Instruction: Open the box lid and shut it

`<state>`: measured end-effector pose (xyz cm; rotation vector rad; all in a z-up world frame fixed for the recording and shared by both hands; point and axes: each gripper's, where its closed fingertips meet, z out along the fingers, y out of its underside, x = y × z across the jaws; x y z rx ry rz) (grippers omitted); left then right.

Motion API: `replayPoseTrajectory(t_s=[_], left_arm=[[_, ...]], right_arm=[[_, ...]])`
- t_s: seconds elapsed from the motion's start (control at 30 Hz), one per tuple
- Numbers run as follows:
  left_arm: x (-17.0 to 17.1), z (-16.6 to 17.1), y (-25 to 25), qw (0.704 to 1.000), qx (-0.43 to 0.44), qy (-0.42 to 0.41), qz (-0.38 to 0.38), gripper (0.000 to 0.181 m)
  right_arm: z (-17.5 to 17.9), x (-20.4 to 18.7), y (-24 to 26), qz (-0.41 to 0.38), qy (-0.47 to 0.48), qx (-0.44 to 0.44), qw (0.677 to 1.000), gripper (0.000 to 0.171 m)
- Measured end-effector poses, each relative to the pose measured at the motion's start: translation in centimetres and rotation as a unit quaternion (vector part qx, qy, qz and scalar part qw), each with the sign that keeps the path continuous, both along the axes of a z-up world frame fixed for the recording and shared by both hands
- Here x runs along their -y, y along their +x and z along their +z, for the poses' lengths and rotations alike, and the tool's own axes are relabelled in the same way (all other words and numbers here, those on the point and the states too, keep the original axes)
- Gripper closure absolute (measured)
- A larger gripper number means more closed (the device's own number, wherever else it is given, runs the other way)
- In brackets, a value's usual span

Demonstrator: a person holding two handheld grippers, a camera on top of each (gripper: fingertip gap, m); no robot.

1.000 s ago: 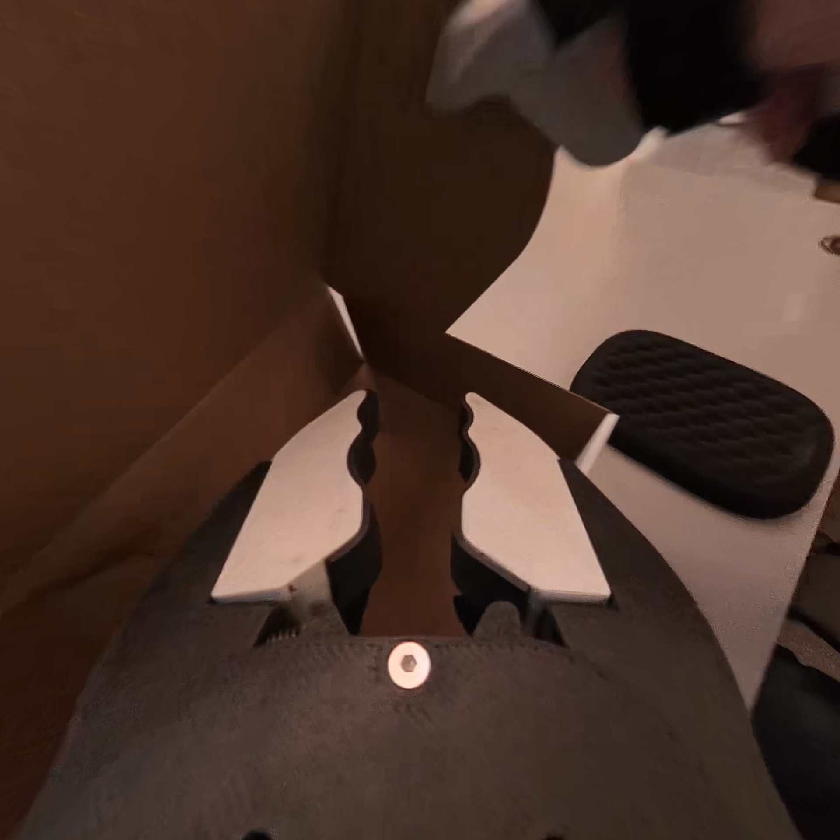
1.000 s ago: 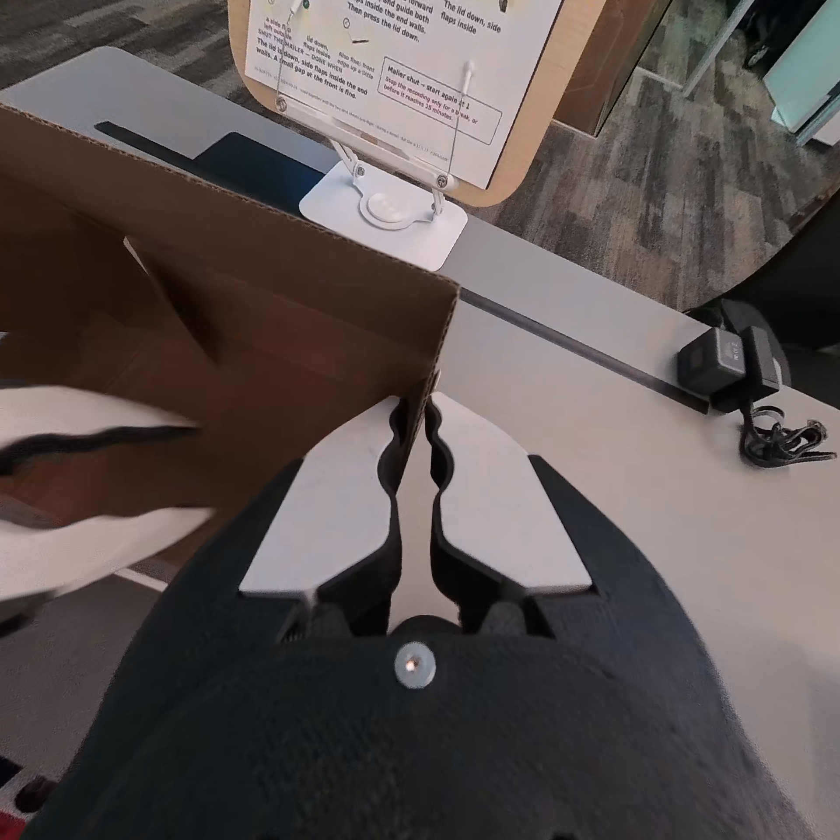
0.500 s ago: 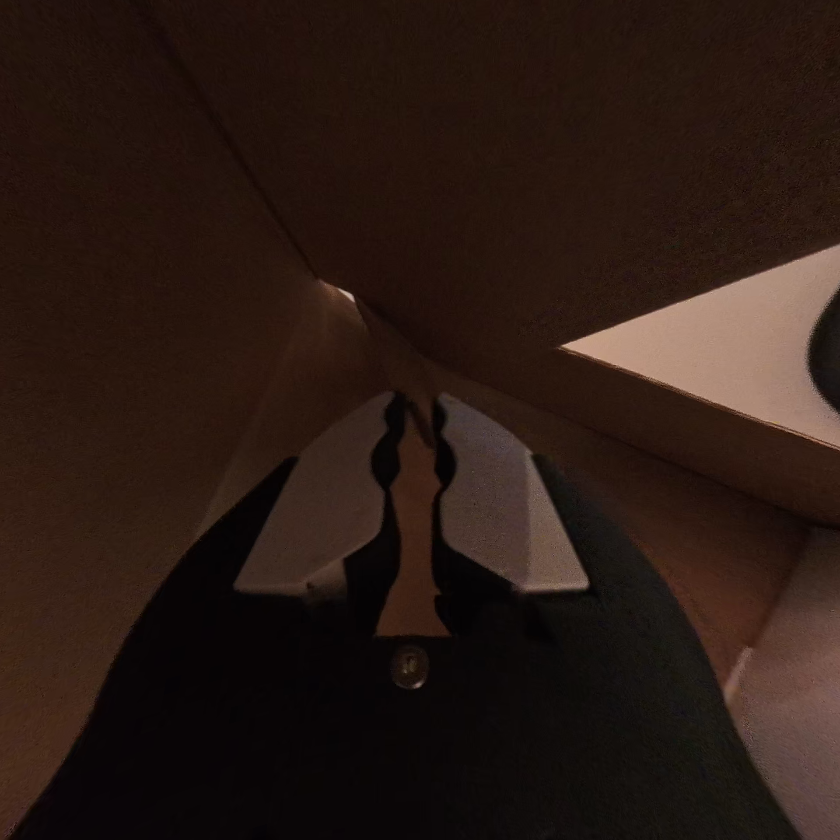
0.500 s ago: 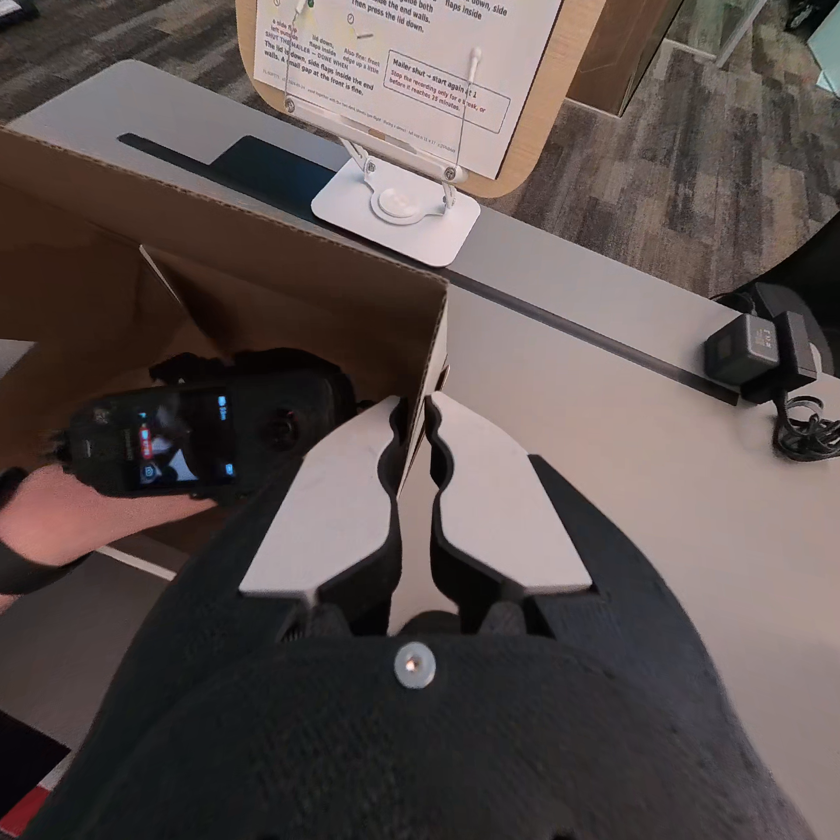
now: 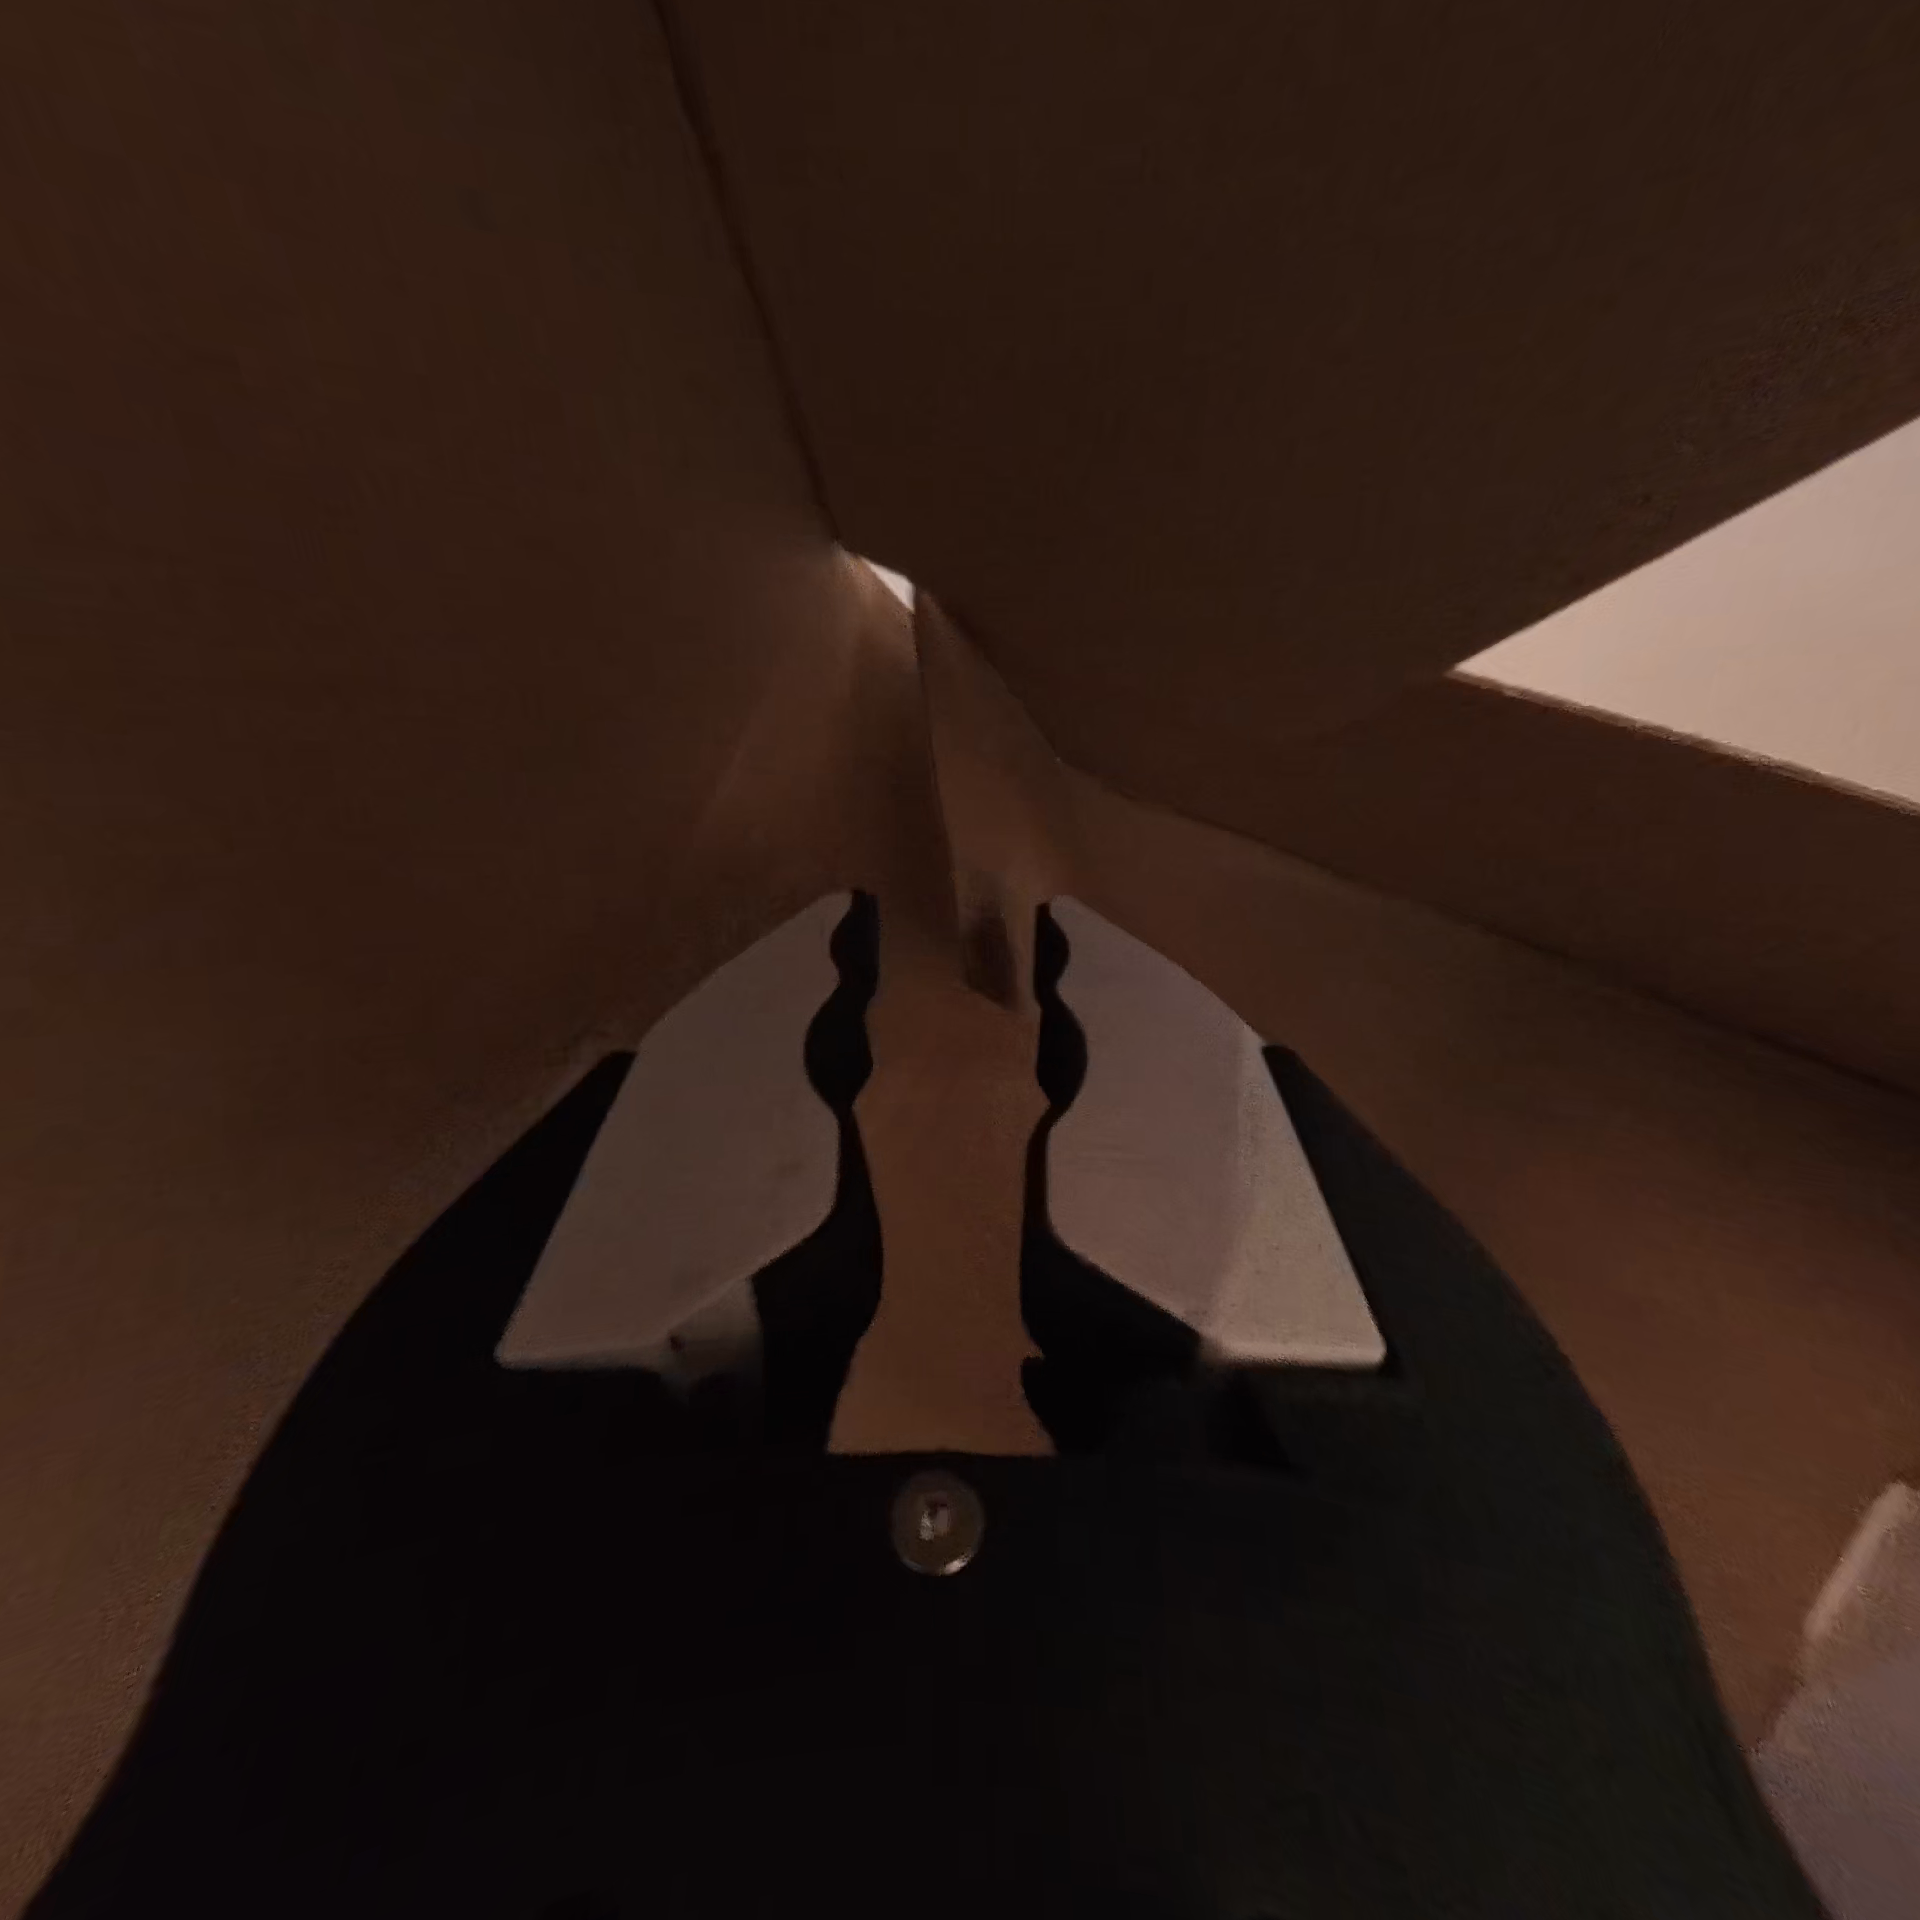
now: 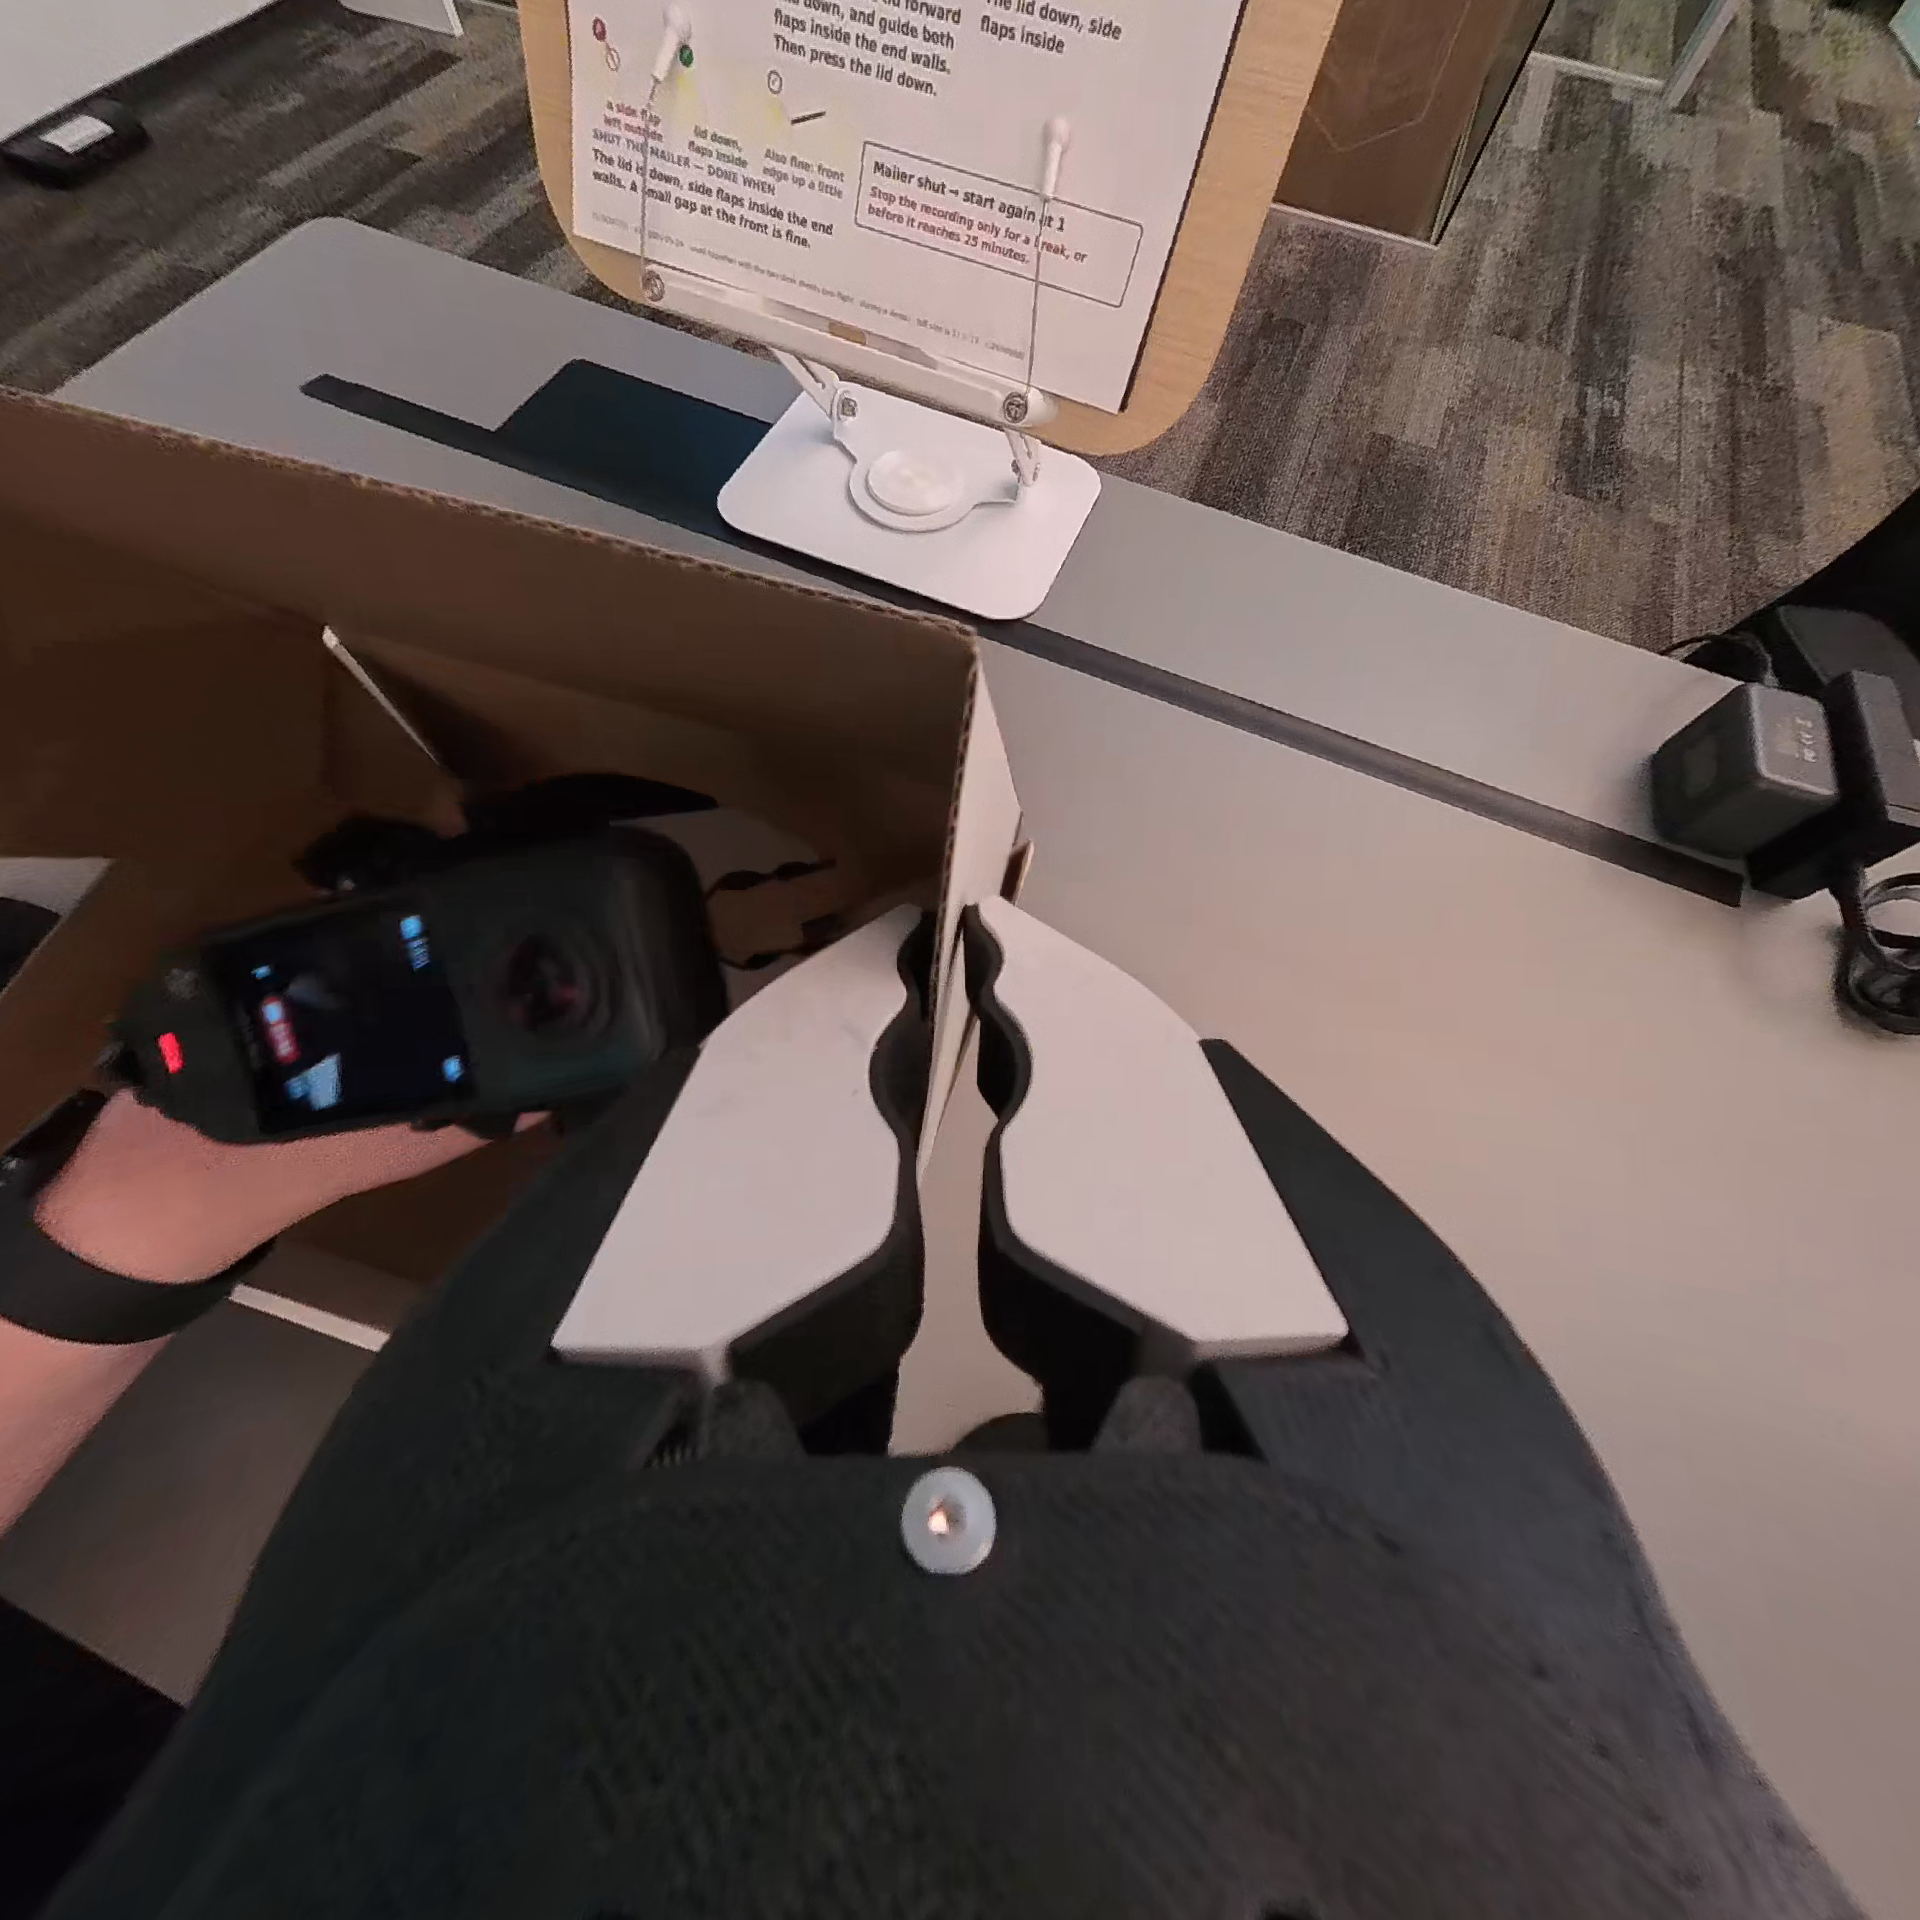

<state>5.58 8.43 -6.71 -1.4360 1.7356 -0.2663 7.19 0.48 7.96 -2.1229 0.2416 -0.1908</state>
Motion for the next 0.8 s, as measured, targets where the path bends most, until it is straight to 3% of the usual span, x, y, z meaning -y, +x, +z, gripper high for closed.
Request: replayPoseTrajectory(t_s=[0.03, 0.1, 0.17, 0.3, 0.37, 0.8], left_arm=[[0.0, -0.9, -0.1, 1.0, -0.017, -0.019, 0.002, 0.149], [-0.3, -2.6, -0.4, 0.998, -0.057, -0.031, 0.012, 0.149], [-0.3, -3.1, -0.1, 0.998, -0.063, -0.031, 0.007, 0.172], [-0.5, -3.0, 0.1, 0.995, -0.06, -0.074, 0.016, 0.177], [-0.5, -3.1, 0.1, 0.992, -0.056, -0.109, 0.017, 0.179], [-2.6, -3.0, -0.1, 0.996, -0.064, -0.037, 0.04, 0.176]], right_arm=[[0.0, 0.0, -0.1, 0.0, 0.002, -0.002, 1.0, 0.166], [0.0, -0.1, -0.1, 0.0, 0.004, -0.001, 1.0, 0.166], [0.0, -0.1, -0.2, 0.002, 0.007, -0.004, 1.0, 0.166], [0.0, 0.1, -0.1, 0.0, 0.022, -0.02, 1.0, 0.166], [0.1, 0.3, 0.2, -0.004, 0.03, -0.028, 0.999, 0.167], [0.2, 0.5, -1.3, -0.036, 0.037, -0.128, 0.99, 0.163]])
